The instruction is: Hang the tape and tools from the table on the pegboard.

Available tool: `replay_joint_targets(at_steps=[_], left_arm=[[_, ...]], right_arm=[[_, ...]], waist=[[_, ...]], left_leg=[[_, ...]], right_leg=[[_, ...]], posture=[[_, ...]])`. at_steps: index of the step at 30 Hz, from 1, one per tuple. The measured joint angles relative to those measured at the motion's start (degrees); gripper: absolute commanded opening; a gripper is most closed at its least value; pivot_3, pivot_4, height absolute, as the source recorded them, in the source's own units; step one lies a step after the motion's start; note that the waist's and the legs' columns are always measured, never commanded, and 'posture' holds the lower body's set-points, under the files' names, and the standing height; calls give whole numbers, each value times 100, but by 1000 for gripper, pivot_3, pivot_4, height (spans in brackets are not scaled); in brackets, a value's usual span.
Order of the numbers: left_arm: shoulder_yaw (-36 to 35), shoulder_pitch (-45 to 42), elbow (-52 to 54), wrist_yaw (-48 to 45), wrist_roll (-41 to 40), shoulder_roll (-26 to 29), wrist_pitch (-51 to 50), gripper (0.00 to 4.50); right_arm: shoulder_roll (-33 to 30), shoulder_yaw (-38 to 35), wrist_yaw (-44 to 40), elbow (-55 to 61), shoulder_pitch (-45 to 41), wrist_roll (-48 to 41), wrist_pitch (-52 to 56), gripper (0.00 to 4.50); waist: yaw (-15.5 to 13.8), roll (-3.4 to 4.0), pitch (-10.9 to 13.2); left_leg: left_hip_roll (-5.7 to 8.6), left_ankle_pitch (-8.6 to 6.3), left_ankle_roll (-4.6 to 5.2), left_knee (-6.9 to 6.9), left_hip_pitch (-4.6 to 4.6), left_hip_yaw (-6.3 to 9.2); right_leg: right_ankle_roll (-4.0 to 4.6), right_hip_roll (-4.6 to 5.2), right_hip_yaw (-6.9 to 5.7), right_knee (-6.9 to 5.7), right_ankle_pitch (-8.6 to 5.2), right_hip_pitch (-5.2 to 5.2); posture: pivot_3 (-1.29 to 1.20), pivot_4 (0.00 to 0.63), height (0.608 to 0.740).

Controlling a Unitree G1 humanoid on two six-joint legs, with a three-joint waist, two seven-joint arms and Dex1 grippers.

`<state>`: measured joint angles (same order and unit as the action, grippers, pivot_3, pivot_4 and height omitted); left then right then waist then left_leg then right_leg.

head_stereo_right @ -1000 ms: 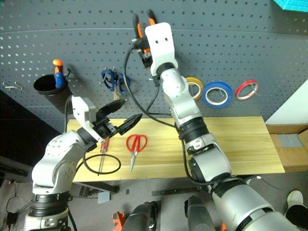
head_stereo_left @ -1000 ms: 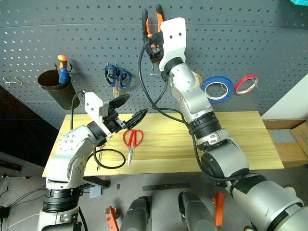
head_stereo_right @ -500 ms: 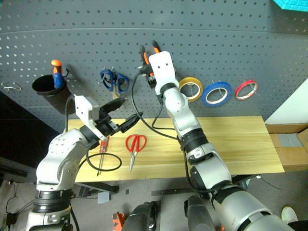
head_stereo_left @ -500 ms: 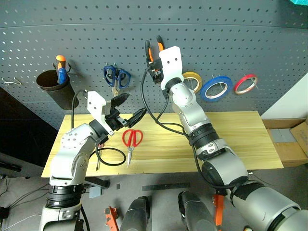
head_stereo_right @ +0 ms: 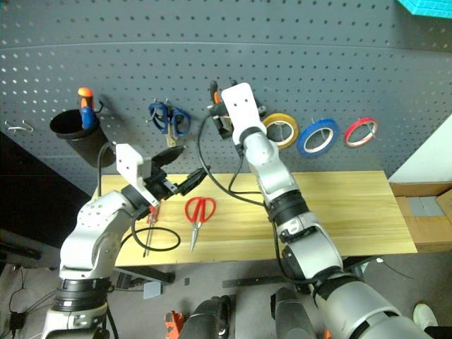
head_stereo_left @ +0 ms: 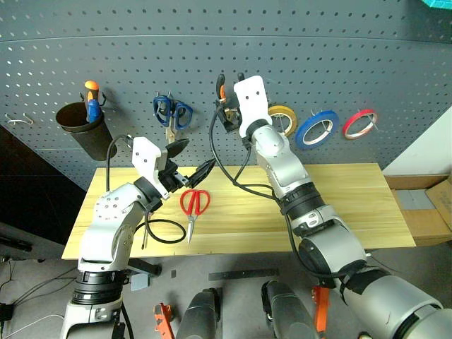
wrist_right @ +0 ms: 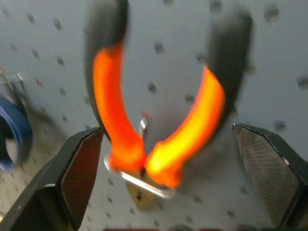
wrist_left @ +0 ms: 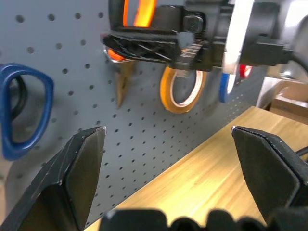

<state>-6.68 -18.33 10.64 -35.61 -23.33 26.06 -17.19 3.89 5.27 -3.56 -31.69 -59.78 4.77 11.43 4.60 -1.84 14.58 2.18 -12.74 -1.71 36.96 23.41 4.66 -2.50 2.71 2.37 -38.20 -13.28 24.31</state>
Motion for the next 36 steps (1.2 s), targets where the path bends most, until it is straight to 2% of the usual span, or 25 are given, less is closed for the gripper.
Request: replay_joint_targets(at_steps=[6, 12, 17, 26, 34, 36], left_arm=[[128, 439, 45, 482, 210, -4, -558, 4500], [428, 691, 156, 1006, 591, 9, -1381, 4500], [583, 738, -190, 1590, 930, -45, -2432, 4500], [580, 295, -985, 2107, 1058, -330, -3683, 4500], [615, 92, -1553, 2388, 1197, -668, -4101, 4500], [584, 40, -1576, 2448, 1203, -782, -4104, 4099]], right_arm=[[-410, 290, -940, 1986, 832, -234, 1995, 4459], [-727, 590, -1817, 3594, 1542, -865, 3773, 4459], [-752, 761, -2018, 4497, 2027, -1315, 4734, 4459], [-915, 1291, -2253, 5152, 2111, -1838, 5381, 4459], [-1206, 1503, -2361, 5164, 2111, -2007, 5395, 4459], [-1275, 1554, -2382, 5165, 2110, -2010, 5374, 4500]], waist=[[1, 0, 0], [8, 0, 0], [16, 0, 0], [16, -1, -1], [16, -3, -2], [16, -4, -2]], left_leg=[[-3, -2, 0, -9, 1, -1], [-5, -2, 1, -4, 0, 2], [-7, -1, 1, 2, -1, 3], [-7, -1, 0, 2, -1, 4], [-5, -1, 0, 1, 0, 3], [-6, -1, 0, 1, 0, 4]], right_leg=[[0, 1, 1, 7, 0, 2], [-1, -1, -2, 5, 0, -2], [-2, -5, -2, 5, -1, -3], [-3, -5, -3, 11, 0, -5], [-5, 1, -3, 12, 0, -5], [-5, 2, -4, 12, 1, -5]], posture=[[-40, 189, 740], [-52, 196, 740], [-69, 202, 740], [-82, 208, 740], [-102, 208, 740], [-107, 208, 740]])
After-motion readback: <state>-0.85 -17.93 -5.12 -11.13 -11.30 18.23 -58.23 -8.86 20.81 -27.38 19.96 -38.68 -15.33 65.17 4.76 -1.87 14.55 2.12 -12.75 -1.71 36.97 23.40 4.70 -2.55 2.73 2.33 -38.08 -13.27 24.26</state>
